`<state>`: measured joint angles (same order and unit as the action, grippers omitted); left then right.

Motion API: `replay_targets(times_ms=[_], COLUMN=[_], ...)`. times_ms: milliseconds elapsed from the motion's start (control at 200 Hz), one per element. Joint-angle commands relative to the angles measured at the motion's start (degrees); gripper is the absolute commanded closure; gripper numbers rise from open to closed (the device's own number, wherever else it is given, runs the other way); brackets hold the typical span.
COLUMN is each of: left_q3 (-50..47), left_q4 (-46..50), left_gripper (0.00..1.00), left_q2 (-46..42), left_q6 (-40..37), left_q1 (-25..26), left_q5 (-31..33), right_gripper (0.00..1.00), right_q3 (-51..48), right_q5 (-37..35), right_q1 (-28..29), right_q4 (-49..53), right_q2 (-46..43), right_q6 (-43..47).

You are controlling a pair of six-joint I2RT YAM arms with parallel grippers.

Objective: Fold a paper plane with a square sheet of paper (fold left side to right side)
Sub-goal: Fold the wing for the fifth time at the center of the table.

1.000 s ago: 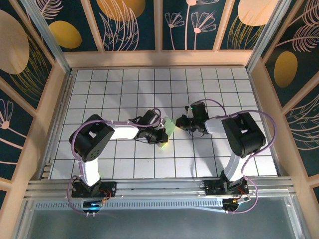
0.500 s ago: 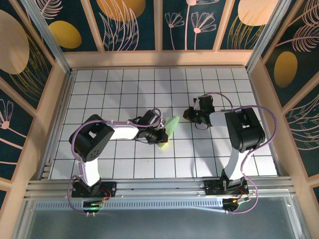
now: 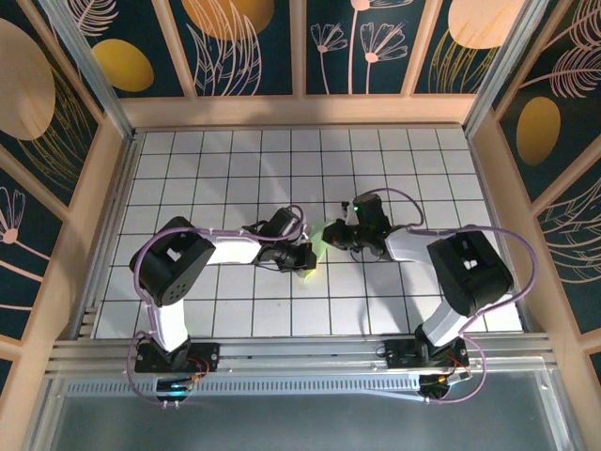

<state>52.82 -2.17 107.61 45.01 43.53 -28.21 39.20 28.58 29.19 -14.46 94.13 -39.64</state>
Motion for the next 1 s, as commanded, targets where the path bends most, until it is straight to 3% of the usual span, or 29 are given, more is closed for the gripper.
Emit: replay_targets(times_ms=[0,495,841,996], left_q3=[-3.35,-3.36,-3.1,-4.7], left_q4=[10.26,7.2,-4.82,-6.59], left_gripper=[1.0,1.0,0.96,0.97], left_q2=[3.21,1.28,-3.57,-3.8], left_q6=[-0.98,1.09,8.24,9.66], left_q1=[-0.37,-0.37,-1.43,-1.62], left_q5=[8.15,6.47,-5.21,-6.69], right_gripper=[1.0,1.0,1.0,1.0], right_q3=[-0.64,-2.27,-3.87,-3.53], right_q5=[1.04,-1.01,-2.3,-2.2], right_q1=[1.83,3.71,2.54,2.49], right_q4=[-2.83,0.95,1.78,1.94], right_q2=[2.92,7.77,8.17,8.79], right_q6=[-5.0,-7.76,-4.9,-4.56])
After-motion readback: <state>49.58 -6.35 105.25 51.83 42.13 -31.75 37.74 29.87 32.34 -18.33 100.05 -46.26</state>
